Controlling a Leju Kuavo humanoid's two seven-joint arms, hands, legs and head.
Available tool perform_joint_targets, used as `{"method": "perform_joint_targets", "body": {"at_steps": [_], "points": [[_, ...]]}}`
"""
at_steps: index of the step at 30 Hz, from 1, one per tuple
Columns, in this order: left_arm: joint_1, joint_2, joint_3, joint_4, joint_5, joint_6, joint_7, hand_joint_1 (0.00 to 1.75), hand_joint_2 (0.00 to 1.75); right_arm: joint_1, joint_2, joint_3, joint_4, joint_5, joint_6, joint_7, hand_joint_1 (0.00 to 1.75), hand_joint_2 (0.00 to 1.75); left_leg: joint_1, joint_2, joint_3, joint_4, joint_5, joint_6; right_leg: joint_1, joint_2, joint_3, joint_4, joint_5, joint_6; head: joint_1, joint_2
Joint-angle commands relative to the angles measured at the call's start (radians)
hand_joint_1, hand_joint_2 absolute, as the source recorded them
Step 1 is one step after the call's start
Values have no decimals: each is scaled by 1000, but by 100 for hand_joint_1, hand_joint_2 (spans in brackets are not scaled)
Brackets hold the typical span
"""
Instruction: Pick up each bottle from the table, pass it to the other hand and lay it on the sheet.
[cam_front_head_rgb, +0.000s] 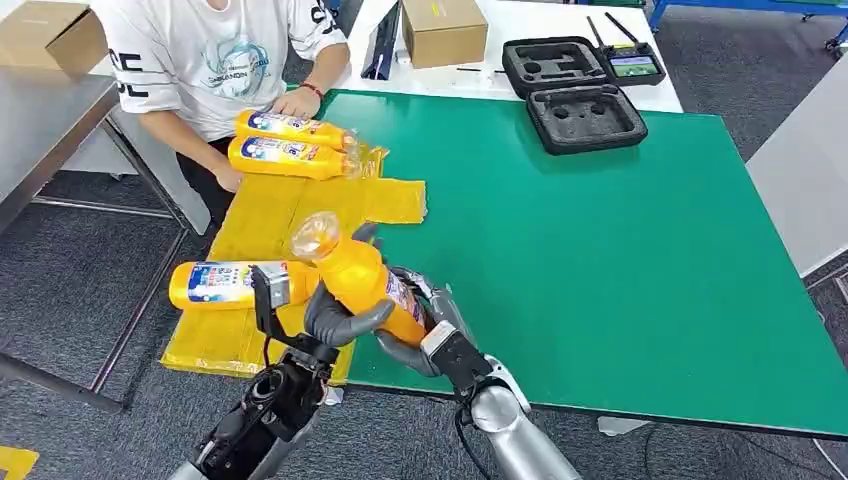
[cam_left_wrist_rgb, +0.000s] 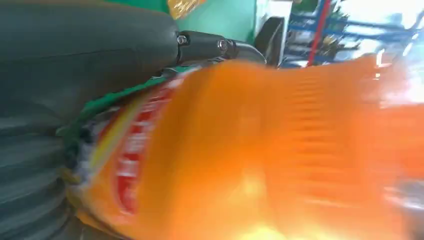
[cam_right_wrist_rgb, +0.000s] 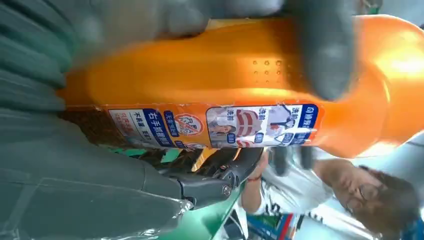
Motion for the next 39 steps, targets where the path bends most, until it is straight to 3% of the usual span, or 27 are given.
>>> {"method": "perform_joint_targets", "body": {"at_steps": [1, 5, 18, 19, 27, 28, 29, 31, 32, 39], "points": [[4, 26, 60, -38, -5, 5, -1, 0, 175, -45, -11, 29, 89, 4, 8, -1, 175, 175, 0, 2, 9, 0, -4, 1, 1, 1, 8, 0, -4, -3, 0, 0], [17, 22, 61, -40, -25, 13, -2, 0, 175, -56, -4, 31, 115, 16, 20, 3, 175, 175, 0, 1, 3, 0, -1, 1, 1, 0, 3, -1, -1, -1, 0, 0], [23, 31, 22, -16, -47, -35, 13, 0, 175, -52, 0, 24, 108, 28, 16, 6, 175, 175, 0, 1, 5, -1, -2, 1, 0, 0, 5, -1, -2, -2, 0, 0], [26, 30, 14, -15, -55, -39, 16, 169, 175, -50, -1, 20, 100, 28, 17, 6, 175, 175, 0, 1, 3, -1, -1, 0, 0, 0, 3, -1, -1, -1, 0, 0], [26, 59, -67, -17, -165, -88, 44, 175, 175, -60, -6, -20, 90, -3, -21, -8, 175, 175, 0, 1, 4, -1, -2, 1, 0, 0, 4, -1, -2, -2, 0, 0], [19, 54, -63, -12, -165, -87, 47, 175, 175, -63, -4, -18, 93, 7, -48, -8, 96, 175, 0, 1, 7, 0, -3, 1, 1, 0, 7, -1, -3, -2, 0, 0], [8, 50, -59, -12, -164, -86, 48, 175, 175, -68, -1, -16, 92, 13, -58, -6, 2, 175, 0, 0, 6, 0, -3, 1, 0, -1, 6, 0, -2, -2, 0, 0], [-8, 40, -46, -10, -157, -76, 53, 175, 175, -66, 5, -21, 81, 13, -84, 13, 0, 175, 0, 1, 5, 0, -2, 1, 0, 0, 5, 0, -2, -2, 0, 0], [-12, 39, -43, -12, -156, -73, 54, 175, 175, -66, 4, -19, 73, 6, -82, 23, 0, 0, 0, 0, 3, 0, -1, 1, 0, 0, 3, 0, -1, -2, 0, 0], [-19, 33, -30, -12, -152, -50, 58, 175, 175, -61, 1, -19, 56, 4, -104, 42, 0, 0, 0, 0, 1, 0, 0, 1, 0, -1, 1, 0, -1, -1, 0, 0]]}}
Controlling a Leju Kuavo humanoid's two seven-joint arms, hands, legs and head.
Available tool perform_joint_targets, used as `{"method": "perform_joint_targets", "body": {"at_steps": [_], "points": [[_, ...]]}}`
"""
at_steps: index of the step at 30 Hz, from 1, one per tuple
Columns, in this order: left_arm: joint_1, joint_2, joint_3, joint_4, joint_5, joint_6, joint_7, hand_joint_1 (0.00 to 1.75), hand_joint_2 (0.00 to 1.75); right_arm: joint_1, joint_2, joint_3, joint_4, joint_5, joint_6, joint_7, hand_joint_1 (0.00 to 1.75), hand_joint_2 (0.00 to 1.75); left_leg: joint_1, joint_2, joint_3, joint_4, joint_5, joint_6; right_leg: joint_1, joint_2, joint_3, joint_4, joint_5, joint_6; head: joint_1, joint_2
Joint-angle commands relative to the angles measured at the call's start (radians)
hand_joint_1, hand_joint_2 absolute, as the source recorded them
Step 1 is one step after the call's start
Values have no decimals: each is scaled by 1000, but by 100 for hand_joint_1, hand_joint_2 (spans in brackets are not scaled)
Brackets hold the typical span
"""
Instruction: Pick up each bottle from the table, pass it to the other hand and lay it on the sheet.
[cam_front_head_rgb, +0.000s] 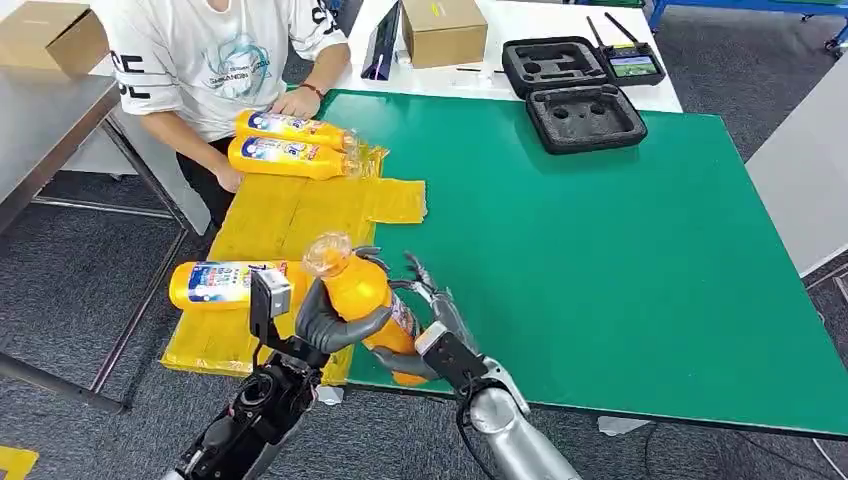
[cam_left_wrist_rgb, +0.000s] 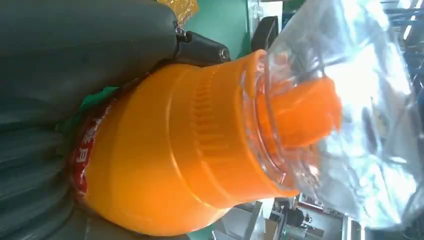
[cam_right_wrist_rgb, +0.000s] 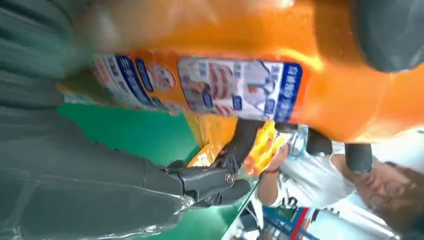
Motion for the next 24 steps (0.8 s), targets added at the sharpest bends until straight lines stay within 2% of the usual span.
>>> {"method": "perform_joint_targets", "body": {"at_steps": [1, 3, 4, 7, 8, 10, 13, 15, 19, 20, 23, 24], "points": [[-40, 2, -33, 41, 1, 6, 10, 175, 175, -49, -4, -13, 8, -5, -8, 13, 0, 0, 0, 0, 1, 0, -1, 1, 0, -1, 2, 0, -1, -1, 0, 0], [-40, 2, -32, 42, 2, 8, 9, 175, 175, -47, -4, -16, 6, -9, -10, 14, 0, 0, 0, 0, 1, 0, -1, 1, 0, -1, 1, 0, -1, -1, 0, 0], [-43, 2, -27, 44, 8, 17, 10, 175, 175, -43, -3, -21, -2, -15, -15, 15, 0, 0, 0, 0, 7, 1, -4, 1, 1, -1, 7, 0, -4, -3, 0, 0], [-61, -1, 1, 43, -10, 86, -6, 175, 175, -36, -4, -32, -30, -28, -27, 14, 0, 0, 0, -1, 1, 0, 0, 1, 0, -1, 1, 0, -1, -1, 0, 0], [-71, 1, 15, 36, -25, 116, -19, 175, 175, -34, -5, -35, -44, -35, -30, 12, 0, 0, 0, -1, 3, 0, -2, 1, 1, -2, 4, 0, -2, -2, 0, 0], [-82, 11, 51, 19, -69, 185, -46, 175, 175, -16, -12, -43, -86, -60, -43, -1, 0, 0, 0, -1, 3, 1, -2, 1, 1, -2, 4, 1, -2, -2, 0, 0], [-107, 39, 123, -26, -240, 368, -101, 175, 175, 49, -25, -59, -221, -146, -52, -51, 0, 0, 0, -2, 2, 1, -1, 1, 1, -3, 2, 1, -2, -2, 0, 0], [-116, 78, 168, -50, -328, 429, -102, 175, 175, 87, -36, -62, -311, -200, -58, -67, 0, 0, 1, -1, 2, 1, -2, 0, 1, -2, 2, 1, -2, -2, 0, 0], [-155, 153, 218, -31, -392, 432, -61, 175, 175, 144, -33, -89, -400, -286, -86, -90, 0, 0, 1, 0, 6, 1, -4, 0, 2, -1, 6, 1, -4, -3, 0, 0], [-161, 170, 230, -20, -391, 430, -59, 175, 175, 146, -31, -93, -399, -309, -98, -90, 0, 0, 1, 0, 2, 0, -1, 0, 1, -1, 2, 0, -1, -2, 0, 0], [-153, 186, 244, -14, -361, 413, -51, 175, 175, 130, -29, -96, -367, -335, -90, -90, 0, 0, 1, 1, 2, 0, -1, 0, 1, 0, 1, 0, -1, -1, 0, 0], [-150, 185, 241, -14, -360, 413, -52, 175, 175, 126, -29, -94, -364, -337, -92, -90, 0, 0, 1, 2, 8, 0, -4, 1, 2, 1, 7, 1, -4, -3, 0, 0]]}}
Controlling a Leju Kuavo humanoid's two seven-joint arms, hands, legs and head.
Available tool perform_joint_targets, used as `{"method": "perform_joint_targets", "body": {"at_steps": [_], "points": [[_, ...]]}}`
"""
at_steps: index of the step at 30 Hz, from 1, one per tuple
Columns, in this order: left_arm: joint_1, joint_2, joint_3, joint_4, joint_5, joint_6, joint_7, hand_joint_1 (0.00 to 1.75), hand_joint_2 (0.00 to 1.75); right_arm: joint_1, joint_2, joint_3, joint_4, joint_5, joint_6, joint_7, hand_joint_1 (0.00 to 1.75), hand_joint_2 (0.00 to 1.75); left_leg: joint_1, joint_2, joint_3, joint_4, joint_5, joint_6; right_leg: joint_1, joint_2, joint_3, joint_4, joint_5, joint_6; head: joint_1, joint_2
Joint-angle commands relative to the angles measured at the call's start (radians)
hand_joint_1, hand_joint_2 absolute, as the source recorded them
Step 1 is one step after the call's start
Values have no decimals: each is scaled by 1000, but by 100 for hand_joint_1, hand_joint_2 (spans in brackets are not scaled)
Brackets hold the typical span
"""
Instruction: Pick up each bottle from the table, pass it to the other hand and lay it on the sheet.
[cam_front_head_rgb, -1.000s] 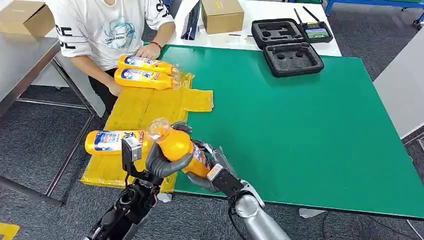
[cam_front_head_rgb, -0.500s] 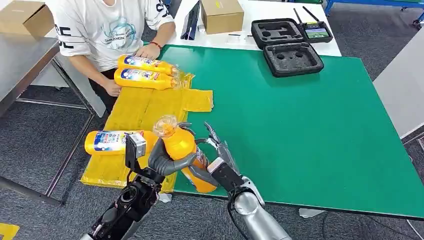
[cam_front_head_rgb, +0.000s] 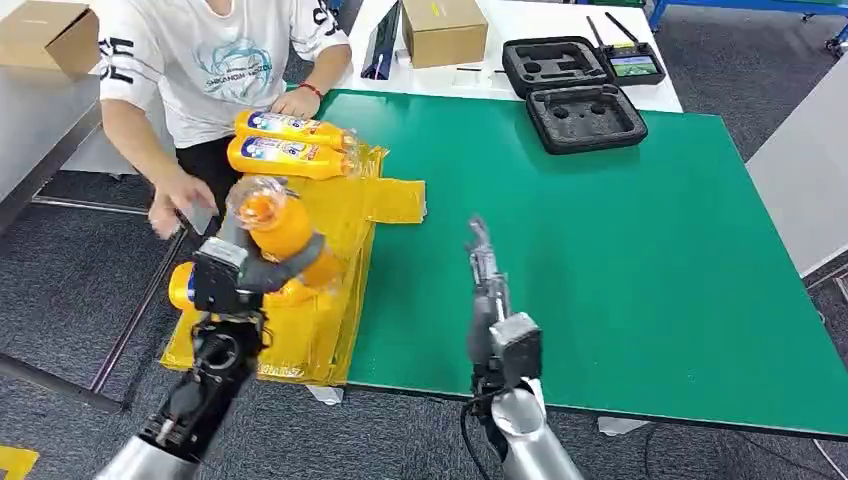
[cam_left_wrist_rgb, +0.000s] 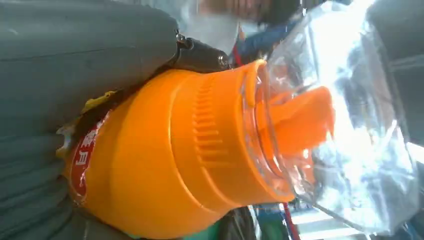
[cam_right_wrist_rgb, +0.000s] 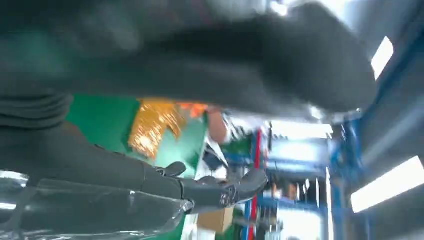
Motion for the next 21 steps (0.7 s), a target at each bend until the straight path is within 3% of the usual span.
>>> {"method": "perform_joint_targets", "body": {"at_steps": [1, 9, 13, 21], "points": [[-52, 94, 64, 38, 20, -19, 17, 175, 175, 8, -16, -40, -45, -62, -6, -5, 0, 0, 0, 1, 3, 0, -2, 1, 1, 0, 3, 0, -1, -1, 0, 0], [-98, 156, 9, 69, -69, -23, 49, 175, 175, 25, -11, -67, -16, -83, -25, -5, 0, 0, 0, -1, 4, 0, -2, 1, 1, -2, 5, 0, -2, -2, 0, 0], [-98, 156, 9, 69, -69, -23, 49, 175, 175, 25, -11, -67, -16, -83, -25, -5, 0, 0, 0, -1, 2, 0, -1, 0, 0, -2, 3, 0, -1, -1, 0, 0], [-89, 234, -37, 18, -346, 12, 106, 175, 175, 62, -13, -119, -18, -61, -12, -5, 0, 0, 0, -1, 4, 0, -2, 1, 1, -2, 5, -1, -2, -2, 0, 0]]}}
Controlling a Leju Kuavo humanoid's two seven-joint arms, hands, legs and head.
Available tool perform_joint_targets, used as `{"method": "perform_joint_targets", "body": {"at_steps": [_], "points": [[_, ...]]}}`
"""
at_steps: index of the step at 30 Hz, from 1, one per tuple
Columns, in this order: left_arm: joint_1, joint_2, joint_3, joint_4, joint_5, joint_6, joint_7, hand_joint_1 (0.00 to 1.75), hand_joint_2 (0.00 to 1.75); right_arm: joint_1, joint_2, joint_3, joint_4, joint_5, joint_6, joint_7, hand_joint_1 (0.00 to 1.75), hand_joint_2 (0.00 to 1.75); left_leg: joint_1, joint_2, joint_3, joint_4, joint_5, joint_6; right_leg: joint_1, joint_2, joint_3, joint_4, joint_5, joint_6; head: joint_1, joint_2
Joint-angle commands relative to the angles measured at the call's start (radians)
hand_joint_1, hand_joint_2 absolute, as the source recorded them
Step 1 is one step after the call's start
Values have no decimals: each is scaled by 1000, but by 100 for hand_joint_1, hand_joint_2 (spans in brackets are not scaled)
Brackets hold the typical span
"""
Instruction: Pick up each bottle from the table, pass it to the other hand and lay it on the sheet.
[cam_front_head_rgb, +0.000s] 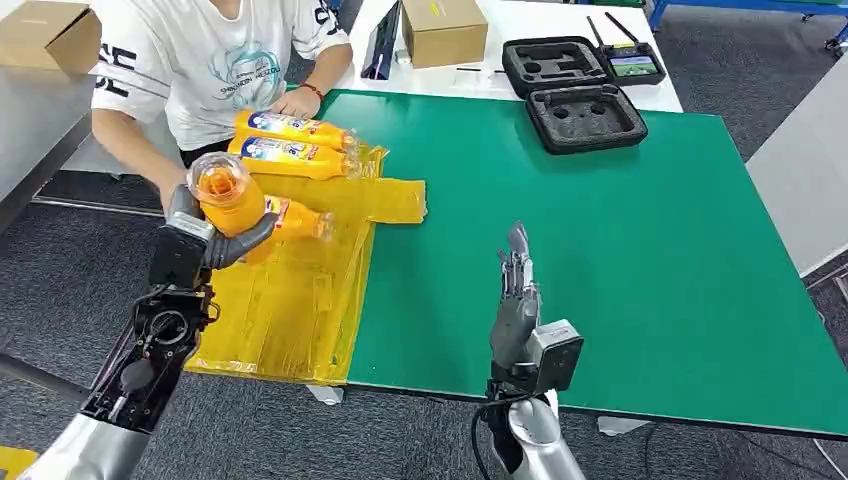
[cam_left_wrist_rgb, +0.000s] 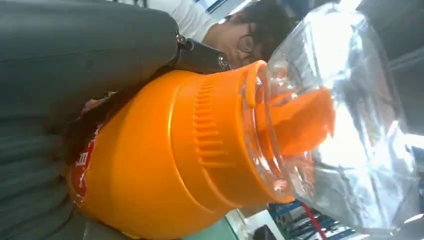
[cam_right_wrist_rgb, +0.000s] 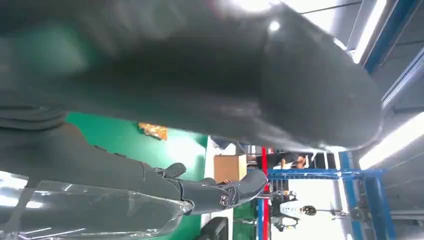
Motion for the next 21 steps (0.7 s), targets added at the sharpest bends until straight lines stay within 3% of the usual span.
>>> {"method": "perform_joint_targets", "body": {"at_steps": [1, 4, 5, 9, 10, 15, 21], "points": [[-20, 97, -79, 6, -230, 32, 56, 175, 175, 11, -9, -69, 24, 18, 11, -2, 0, 0, 0, 0, 2, 0, -1, 1, 0, -1, 3, -1, -1, -1, 0, 0], [0, 139, -103, 0, -299, -8, 68, 175, 175, 18, -15, -83, 23, 18, 8, -2, 0, 0, 0, 2, 9, 0, -5, 1, 1, 0, 9, 0, -4, -3, 0, 0], [0, 139, -103, 0, -299, -8, 68, 175, 175, 18, -15, -83, 23, 18, 8, -2, 0, 0, 0, 1, 3, -1, -1, 0, 0, 0, 3, -1, -1, -1, 0, 0], [0, 168, -140, 8, -394, -39, 92, 175, 175, 23, -20, -88, 17, 16, 11, -2, 0, 0, 0, -1, 4, 0, -2, 1, 1, -1, 5, -1, -2, -2, 0, 0], [1, 186, -166, 11, -450, -59, 96, 175, 175, 23, -21, -91, 17, 15, 16, -2, 0, 175, 0, 0, 2, -1, -1, 1, 1, -1, 3, -1, -1, -1, 0, 0], [-15, 222, -265, 79, -581, -176, 123, 175, 175, 10, -15, -100, 12, 9, 36, -2, 0, 175, 0, 0, 3, -1, -1, 1, 0, -1, 4, -1, -1, -1, 0, 0], [-111, 178, -343, 202, -671, -220, 117, 175, 175, 15, -18, -72, -116, 17, -10, -2, 0, 175, 0, -3, 3, 0, -1, 1, 0, -4, 4, 0, -2, -2, 0, 0]]}}
